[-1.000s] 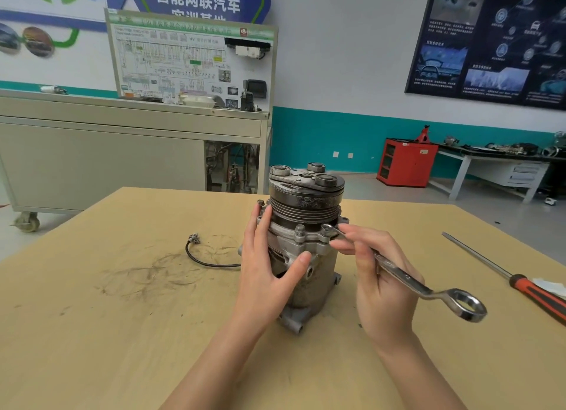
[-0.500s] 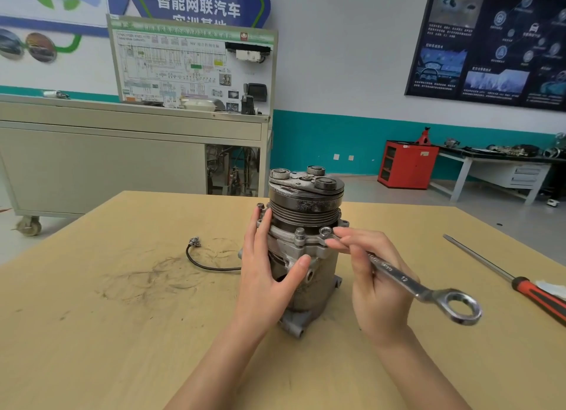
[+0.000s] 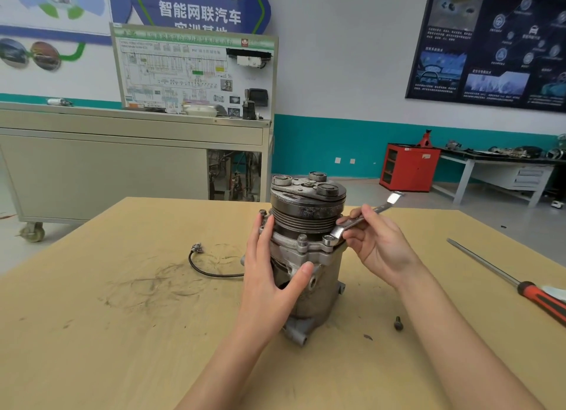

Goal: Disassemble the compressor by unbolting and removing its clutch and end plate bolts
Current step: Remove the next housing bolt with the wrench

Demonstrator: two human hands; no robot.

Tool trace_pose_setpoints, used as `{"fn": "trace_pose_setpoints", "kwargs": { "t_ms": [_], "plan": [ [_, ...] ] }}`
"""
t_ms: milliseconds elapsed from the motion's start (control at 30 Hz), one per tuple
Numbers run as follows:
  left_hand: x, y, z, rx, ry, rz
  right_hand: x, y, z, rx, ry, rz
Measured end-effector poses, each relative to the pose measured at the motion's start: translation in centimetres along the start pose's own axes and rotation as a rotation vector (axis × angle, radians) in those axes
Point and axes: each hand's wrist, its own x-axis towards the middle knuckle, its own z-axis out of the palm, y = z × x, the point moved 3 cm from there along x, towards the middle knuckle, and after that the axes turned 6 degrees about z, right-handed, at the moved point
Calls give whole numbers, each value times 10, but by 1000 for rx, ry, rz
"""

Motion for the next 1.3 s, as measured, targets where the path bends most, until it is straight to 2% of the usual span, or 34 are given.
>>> {"fn": "trace_pose_setpoints", "kwargs": {
  "t_ms": [100,233,367,433,533,600,733,867,1067,1300],
  "plan": [
    [0,0,-1,4,7,2,4,-1,-2,23,-23,7],
    [-1,0,-1,4,0,-2,-8,-14,0,71,70,-181],
    [0,0,0,6,3,-4,-37,-23,12,-373,266,-529],
    [0,1,0,8,5,-1,-52,-22,27,-607,268,-736],
    [0,0,-1,8,17,11,-69,-18,52,-1162,292,-1168],
    [0,-1,0,6,21,17,-73,-9,64,-1413,304,-1316],
    [2,-3,0,-25,34,19,-74,3,75,-1582,376,-1376],
    [2,-3,0,-12,24,11,-78,11,74,-1530,374,-1395],
    [2,-3,0,-17,29,20,-76,8,73,-1577,334,-1402],
    [3,2,0,-20,23,21,-61,5,95,-1751,419,-1456]
  ]
}}
